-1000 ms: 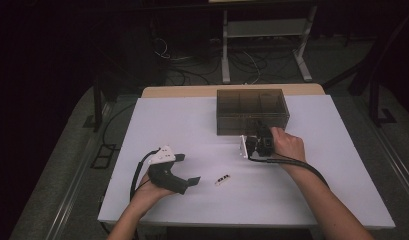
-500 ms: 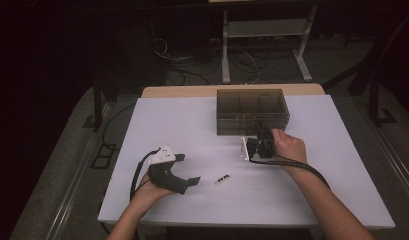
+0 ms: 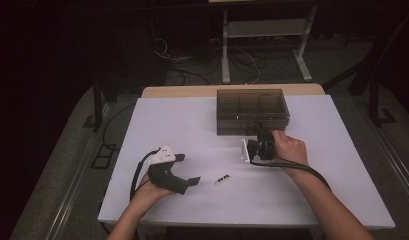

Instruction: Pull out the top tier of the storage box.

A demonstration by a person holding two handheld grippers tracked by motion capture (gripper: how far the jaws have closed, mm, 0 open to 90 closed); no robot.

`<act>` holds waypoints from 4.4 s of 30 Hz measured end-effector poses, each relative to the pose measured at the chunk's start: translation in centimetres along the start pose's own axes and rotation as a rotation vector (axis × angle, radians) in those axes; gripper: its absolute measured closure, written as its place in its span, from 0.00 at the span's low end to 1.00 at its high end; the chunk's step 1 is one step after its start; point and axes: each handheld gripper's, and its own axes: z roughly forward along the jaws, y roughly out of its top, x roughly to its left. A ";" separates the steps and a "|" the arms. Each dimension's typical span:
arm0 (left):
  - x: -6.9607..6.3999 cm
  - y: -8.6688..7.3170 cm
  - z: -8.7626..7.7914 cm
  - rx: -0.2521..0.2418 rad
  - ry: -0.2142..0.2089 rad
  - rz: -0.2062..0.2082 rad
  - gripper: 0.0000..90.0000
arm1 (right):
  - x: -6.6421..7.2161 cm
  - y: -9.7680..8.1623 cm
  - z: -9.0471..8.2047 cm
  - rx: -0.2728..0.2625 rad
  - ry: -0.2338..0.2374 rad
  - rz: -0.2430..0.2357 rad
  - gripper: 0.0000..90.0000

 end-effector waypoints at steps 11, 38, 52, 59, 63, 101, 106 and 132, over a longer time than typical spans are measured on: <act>0.0 0.0 0.0 -0.001 0.000 0.000 0.00 | 0.1 0.0 -0.5 -0.008 0.002 -0.001 0.86; 0.0 0.0 0.1 0.001 -0.001 0.000 0.00 | 0.3 -0.2 -1.8 -0.018 0.004 -0.003 0.86; -0.1 0.0 0.0 0.000 0.000 -0.001 0.00 | 0.5 -0.7 -2.6 -0.019 -0.010 -0.011 0.65; -0.1 0.0 0.0 0.001 0.001 0.002 0.00 | 0.4 -1.2 -3.5 -0.025 -0.017 0.009 0.60; -0.1 0.0 0.0 0.000 0.001 0.002 0.00 | 0.5 -1.6 -4.0 -0.023 -0.015 0.019 0.56; -0.2 -0.1 -0.1 0.002 0.006 0.004 0.00 | 1.2 -2.6 -5.0 -0.010 0.087 0.234 0.23; -0.2 -0.1 -0.1 0.002 0.006 0.003 0.00 | 1.0 -2.7 -5.1 -0.014 0.112 0.281 0.23; -0.2 -0.1 -0.2 0.003 0.009 0.004 0.00 | -0.6 -4.1 -4.7 -0.035 0.307 0.593 0.22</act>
